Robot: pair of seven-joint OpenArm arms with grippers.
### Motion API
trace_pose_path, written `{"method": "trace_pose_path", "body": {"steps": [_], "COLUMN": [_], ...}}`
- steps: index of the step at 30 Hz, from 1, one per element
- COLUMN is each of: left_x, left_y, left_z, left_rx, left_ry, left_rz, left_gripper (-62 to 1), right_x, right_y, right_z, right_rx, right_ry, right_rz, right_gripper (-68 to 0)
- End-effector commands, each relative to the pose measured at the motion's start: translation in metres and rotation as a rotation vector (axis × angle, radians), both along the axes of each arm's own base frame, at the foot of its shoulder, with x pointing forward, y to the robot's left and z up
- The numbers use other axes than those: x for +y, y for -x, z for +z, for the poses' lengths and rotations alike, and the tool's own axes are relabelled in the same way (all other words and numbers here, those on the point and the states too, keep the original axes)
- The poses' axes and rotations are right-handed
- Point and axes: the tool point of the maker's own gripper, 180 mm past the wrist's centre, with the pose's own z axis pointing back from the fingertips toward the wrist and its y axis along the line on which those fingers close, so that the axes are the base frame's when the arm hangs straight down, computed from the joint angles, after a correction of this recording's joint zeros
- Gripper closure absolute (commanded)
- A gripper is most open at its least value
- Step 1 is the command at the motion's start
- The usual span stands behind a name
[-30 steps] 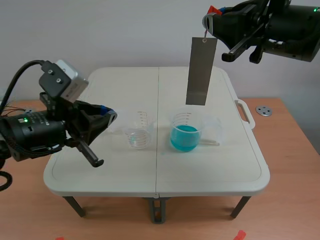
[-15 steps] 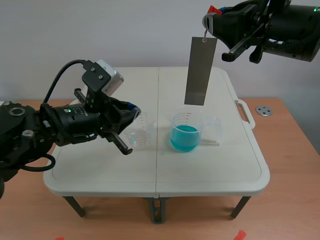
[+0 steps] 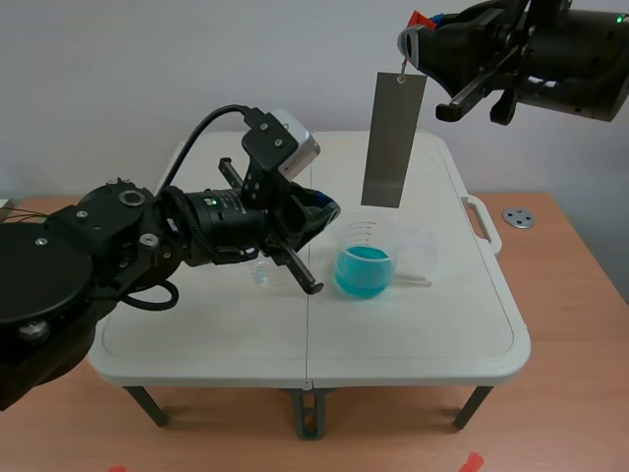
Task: Hold the metal plate by the orange handle, dip it into the blue solution, take it out and point at it, then put the plate back in the beaker on the left.
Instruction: 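Point at the plate with the left hand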
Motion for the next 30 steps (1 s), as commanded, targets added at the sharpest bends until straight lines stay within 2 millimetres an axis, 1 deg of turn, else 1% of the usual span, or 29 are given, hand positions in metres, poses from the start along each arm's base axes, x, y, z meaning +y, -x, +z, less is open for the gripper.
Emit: {"method": "trace_pose_path", "body": {"steps": [1,8,22,26,30], "left_x": [-0.008,-0.019,-0.018,-0.015,0.001], "left_y": [-0.004,-0.001,-0.001,-0.001,-0.003], "left_z": [0.012,0.011,0.008,0.005,-0.001], "left_rx": [-0.029,-0.045,-0.049,-0.045,-0.037], "left_ry": [0.02,0.002,-0.014,-0.028,-0.052], "left_rz": [-0.011,-0.027,-0.023,-0.019,-0.005], "left_gripper": [-1.6,-1.6,-1.6,-1.6,-1.6], "right_x": [0.0,0.0,0.0,0.0,0.0], "right_y": [0.0,0.0,0.0,0.0,0.0], "right_z": [0.02,0.02,0.02,0.02,0.02], "right_rx": [-0.054,-0.054,-0.054,-0.054,-0.053], "right_ry": [-0.022,-0.021,-0.021,-0.021,-0.02], "right_rz": [0.007,0.007,0.007,0.007,0.006], "right_gripper": [-1.3,-1.3,-1.3,-1.3,-1.3]}}
